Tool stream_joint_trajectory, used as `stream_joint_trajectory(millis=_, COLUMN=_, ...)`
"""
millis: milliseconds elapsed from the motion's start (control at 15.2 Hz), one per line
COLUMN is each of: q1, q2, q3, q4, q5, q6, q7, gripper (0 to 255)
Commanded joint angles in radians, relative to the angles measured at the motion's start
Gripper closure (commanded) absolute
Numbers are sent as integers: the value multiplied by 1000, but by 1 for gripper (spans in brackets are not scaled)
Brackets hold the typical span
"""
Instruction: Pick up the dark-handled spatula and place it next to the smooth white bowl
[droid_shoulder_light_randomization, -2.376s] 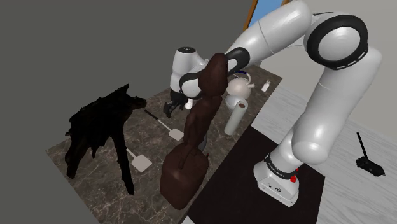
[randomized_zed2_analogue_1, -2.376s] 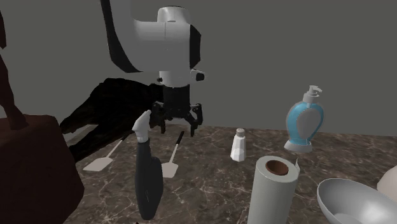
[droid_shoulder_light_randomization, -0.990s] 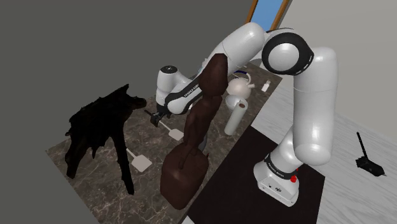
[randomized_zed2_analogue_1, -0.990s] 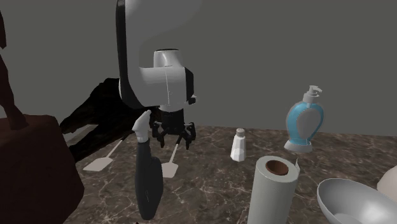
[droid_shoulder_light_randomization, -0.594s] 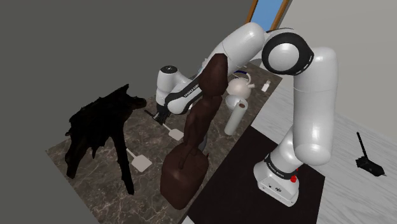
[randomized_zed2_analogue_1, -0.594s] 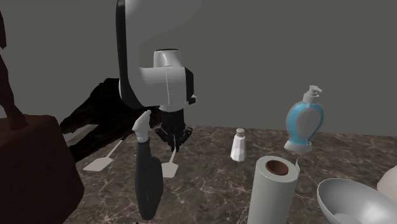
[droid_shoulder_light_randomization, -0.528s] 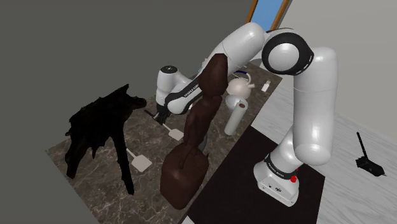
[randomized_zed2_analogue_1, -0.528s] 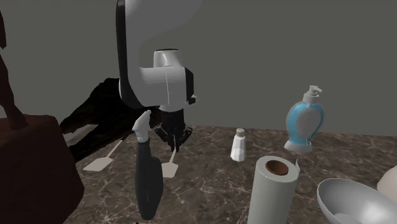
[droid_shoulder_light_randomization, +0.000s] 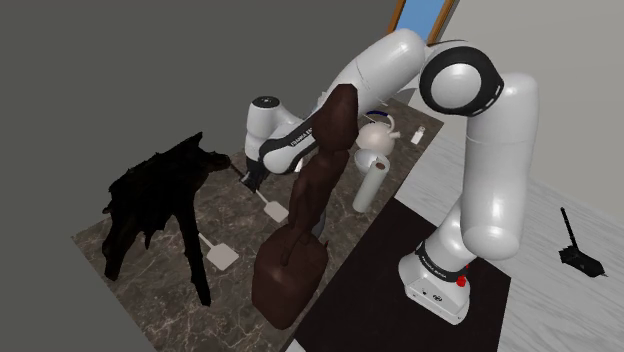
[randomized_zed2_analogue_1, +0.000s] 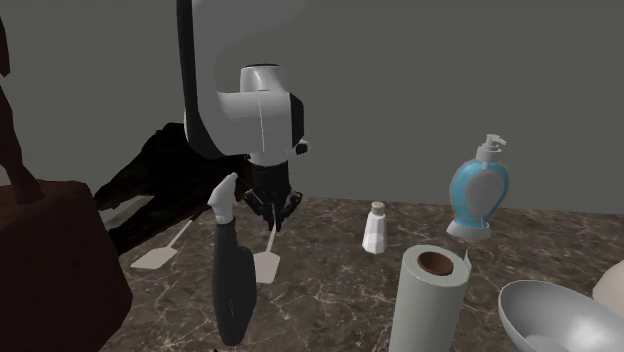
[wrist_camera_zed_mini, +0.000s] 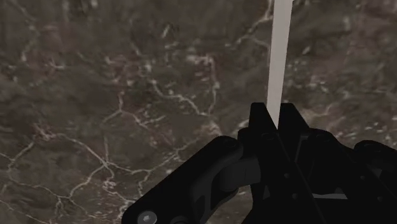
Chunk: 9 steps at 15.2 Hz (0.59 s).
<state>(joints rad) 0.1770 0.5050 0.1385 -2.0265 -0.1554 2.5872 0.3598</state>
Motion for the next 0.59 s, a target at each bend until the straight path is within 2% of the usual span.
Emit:
stream_joint_trajectory(millis=0, q1=-3, q2=-23, q3=5, q4=-3, q5=6, q6=-20, q7=-4, gripper=255)
stream_joint_trajectory(millis=528, q1=-15, q2=-105, q3=20, q4=-3, q5=29, q6=-101, q7=-21, gripper=255)
